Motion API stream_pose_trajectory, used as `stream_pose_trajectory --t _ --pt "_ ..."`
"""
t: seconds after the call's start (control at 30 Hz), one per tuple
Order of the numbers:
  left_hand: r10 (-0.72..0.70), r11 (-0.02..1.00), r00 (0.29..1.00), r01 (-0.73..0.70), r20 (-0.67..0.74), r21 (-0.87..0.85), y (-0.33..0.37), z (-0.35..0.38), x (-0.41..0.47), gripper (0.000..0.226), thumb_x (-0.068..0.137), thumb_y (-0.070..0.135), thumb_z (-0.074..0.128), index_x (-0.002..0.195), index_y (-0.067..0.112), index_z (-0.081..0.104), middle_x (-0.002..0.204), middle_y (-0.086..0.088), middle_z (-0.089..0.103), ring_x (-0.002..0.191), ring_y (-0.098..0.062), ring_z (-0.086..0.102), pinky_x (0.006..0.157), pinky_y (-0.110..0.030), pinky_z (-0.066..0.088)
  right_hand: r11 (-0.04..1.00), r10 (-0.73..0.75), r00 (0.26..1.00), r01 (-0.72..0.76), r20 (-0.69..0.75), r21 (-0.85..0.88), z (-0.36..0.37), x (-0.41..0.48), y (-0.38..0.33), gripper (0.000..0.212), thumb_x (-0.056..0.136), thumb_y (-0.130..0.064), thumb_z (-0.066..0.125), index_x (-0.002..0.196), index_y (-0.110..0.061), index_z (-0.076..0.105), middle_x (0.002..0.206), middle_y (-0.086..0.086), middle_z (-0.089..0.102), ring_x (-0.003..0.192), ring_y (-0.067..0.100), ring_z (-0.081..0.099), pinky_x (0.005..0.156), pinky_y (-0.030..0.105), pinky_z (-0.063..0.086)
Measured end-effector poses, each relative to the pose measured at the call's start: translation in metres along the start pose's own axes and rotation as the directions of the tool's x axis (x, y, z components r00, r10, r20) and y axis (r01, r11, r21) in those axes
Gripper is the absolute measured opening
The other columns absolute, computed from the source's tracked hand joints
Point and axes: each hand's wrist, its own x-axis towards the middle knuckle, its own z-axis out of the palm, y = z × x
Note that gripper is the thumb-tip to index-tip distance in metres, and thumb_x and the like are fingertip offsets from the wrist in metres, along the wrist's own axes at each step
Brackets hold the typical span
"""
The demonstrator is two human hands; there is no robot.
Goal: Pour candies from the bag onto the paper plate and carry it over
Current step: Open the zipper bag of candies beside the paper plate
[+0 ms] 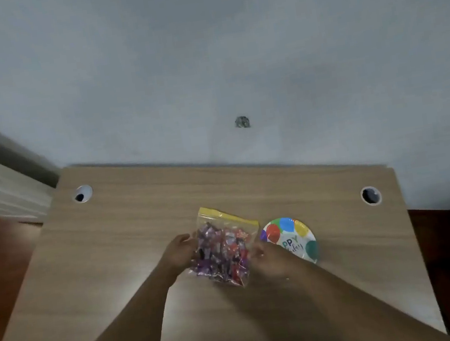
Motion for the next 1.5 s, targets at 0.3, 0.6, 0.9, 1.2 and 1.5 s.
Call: stream_pose_trajectory --t 0.3,0.6,0.9,1.2,1.5 --pt "0.059 0.994 0.998 -0.058 0.004 -0.094 -0.01 0.01 -0.012 0.026 0.095 0.028 0.079 0.119 0.021 0.072 0.103 -0.012 0.081 0.08 -0.023 0.08 0.062 -0.034 0.064 0.998 0.03 1.0 -0.029 -0.009 0.052 -0.016 -0.011 -0.022 0.04 0.107 -0.038 0.048 0.138 -0.015 0.057 0.132 0.005 0.071 0.11 0.019 0.065 0.097 0.035 0.054" --pt "0.339 0.94 0.94 -0.337 -0.039 0.05 -0.022 0.01 -0.041 0.027 0.102 0.023 0.071 0.094 -0.003 0.069 0.084 -0.003 0.067 0.074 -0.002 0.062 0.067 -0.011 0.048 0.968 -0.246 0.937 0.226 -0.249 -0.104 -0.056 -0.025 -0.038 0.046 0.107 -0.037 0.059 0.148 -0.016 0.057 0.146 0.005 0.056 0.137 0.021 0.054 0.115 0.036 0.043" --pt "0.429 0.903 0.9 -0.427 -0.07 0.046 -0.034 0.01 -0.082 0.011 0.1 0.022 0.074 0.109 0.021 0.08 0.117 -0.001 0.078 0.105 -0.016 0.072 0.092 -0.023 0.051 0.981 -0.193 0.978 0.194 -0.079 0.004 -0.036 -0.047 -0.043 0.024 0.103 -0.036 0.067 0.114 -0.02 0.08 0.113 -0.003 0.081 0.111 0.017 0.073 0.099 0.036 0.055" --pt "0.243 0.95 0.923 -0.289 -0.3 -0.12 -0.035 0.036 -0.13 0.02 0.104 0.026 0.065 0.114 0.009 0.066 0.115 -0.018 0.072 0.087 -0.024 0.077 0.095 -0.051 0.064 0.979 -0.156 0.974 0.175 -0.162 0.108 -0.014 -0.07 -0.049 0.015 0.092 -0.03 0.083 0.099 -0.018 0.085 0.098 0.0 0.083 0.086 0.011 0.07 0.081 0.029 0.052" --pt "0.128 0.946 0.992 -0.119 0.011 -0.302 -0.035 0.073 -0.178 0.042 0.088 0.05 0.083 0.097 0.013 0.066 0.109 -0.013 0.08 0.104 -0.032 0.081 0.094 -0.048 0.065 0.951 -0.176 0.98 0.194 -0.093 0.241 0.004 -0.095 -0.05 0.015 0.086 -0.025 0.088 0.081 -0.026 0.075 0.076 -0.009 0.075 0.067 0.002 0.066 0.067 0.021 0.048"
